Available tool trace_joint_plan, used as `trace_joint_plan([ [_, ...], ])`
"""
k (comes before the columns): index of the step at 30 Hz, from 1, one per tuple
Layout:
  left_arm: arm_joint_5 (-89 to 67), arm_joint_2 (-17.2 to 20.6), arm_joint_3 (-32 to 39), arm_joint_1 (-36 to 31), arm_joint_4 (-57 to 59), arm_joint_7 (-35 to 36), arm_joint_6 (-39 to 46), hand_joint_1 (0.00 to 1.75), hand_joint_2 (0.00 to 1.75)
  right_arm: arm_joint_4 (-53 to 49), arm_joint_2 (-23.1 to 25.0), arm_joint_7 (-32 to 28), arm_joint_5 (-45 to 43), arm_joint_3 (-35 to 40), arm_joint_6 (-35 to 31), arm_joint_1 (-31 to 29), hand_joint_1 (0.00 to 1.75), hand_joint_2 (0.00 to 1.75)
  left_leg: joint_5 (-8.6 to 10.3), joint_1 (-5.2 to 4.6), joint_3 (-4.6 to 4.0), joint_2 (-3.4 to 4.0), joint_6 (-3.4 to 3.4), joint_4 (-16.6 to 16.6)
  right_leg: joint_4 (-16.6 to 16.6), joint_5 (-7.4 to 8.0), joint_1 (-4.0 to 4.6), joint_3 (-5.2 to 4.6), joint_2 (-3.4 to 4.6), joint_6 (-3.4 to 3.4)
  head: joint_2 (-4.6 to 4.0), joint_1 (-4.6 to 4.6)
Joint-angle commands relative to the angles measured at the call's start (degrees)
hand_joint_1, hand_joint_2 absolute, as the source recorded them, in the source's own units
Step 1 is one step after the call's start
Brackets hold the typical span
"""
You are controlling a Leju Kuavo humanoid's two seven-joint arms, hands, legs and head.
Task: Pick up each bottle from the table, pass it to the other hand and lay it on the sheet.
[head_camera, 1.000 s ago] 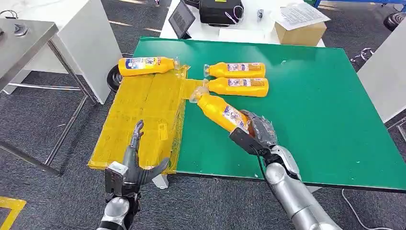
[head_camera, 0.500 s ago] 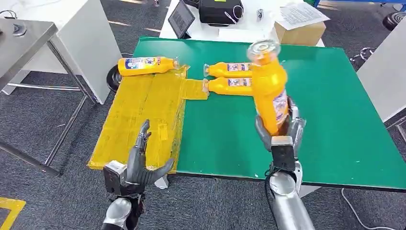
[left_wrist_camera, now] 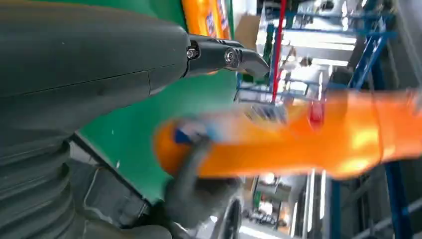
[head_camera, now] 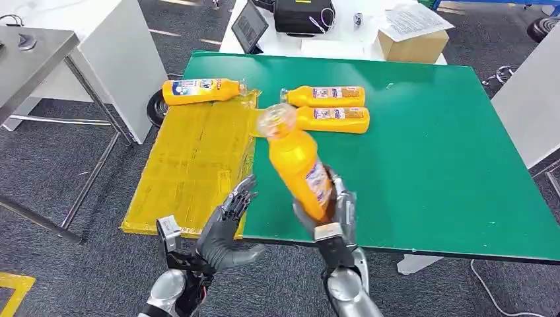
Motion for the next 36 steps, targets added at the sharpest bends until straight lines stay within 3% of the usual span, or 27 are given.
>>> trace_joint_plan([
  [1,0.30,3.50,-4.06,-3.33,6.87,1.17,-0.10,0.00,1.75,17.23,2.33,-0.07,0.63,13.52,0.87,-4.43,1.75,1.75,-0.12,0.09,0.44,0.18,-0.12,-0.14,-0.17,-0.04,0.08,0.39,0.26,-0.13,0.00,0.00],
  [6,0.76,2.98,-4.48,-5.00,9.89,2.08,0.73,0.00,1.75,22.30,3.76,-0.07,3.59,16.16,-1.92,-5.66,1.75,1.75,-0.03,0.03,0.18,0.01,-0.06,-0.07,-0.08,-0.03,0.02,0.16,0.05,-0.08,0.00,0.02],
  [34,8.93,2.55,-1.84,-3.51,9.13,3.05,-2.87,0.00,1.75,28.62,5.27,-0.07,5.44,16.47,0.24,-6.53,1.75,1.75,-0.09,0.07,0.23,0.04,-0.10,-0.05,-0.09,-0.07,0.07,0.22,0.09,-0.11,0.00,0.00],
  [35,8.89,2.46,-1.88,-3.55,9.13,3.00,-2.89,0.24,1.75,28.71,5.35,-0.07,5.35,16.37,0.35,-6.55,1.75,1.75,-0.12,0.06,0.32,0.03,-0.12,-0.07,-0.09,-0.10,0.05,0.30,0.10,-0.13,0.00,0.00],
  [36,9.16,2.32,-1.90,-3.49,9.12,2.92,-3.37,1.24,1.75,29.01,5.44,-0.07,5.53,16.36,0.48,-6.71,1.75,1.75,-0.14,0.08,0.39,0.00,-0.13,-0.08,-0.11,-0.13,0.07,0.38,0.09,-0.15,0.00,0.02],
])
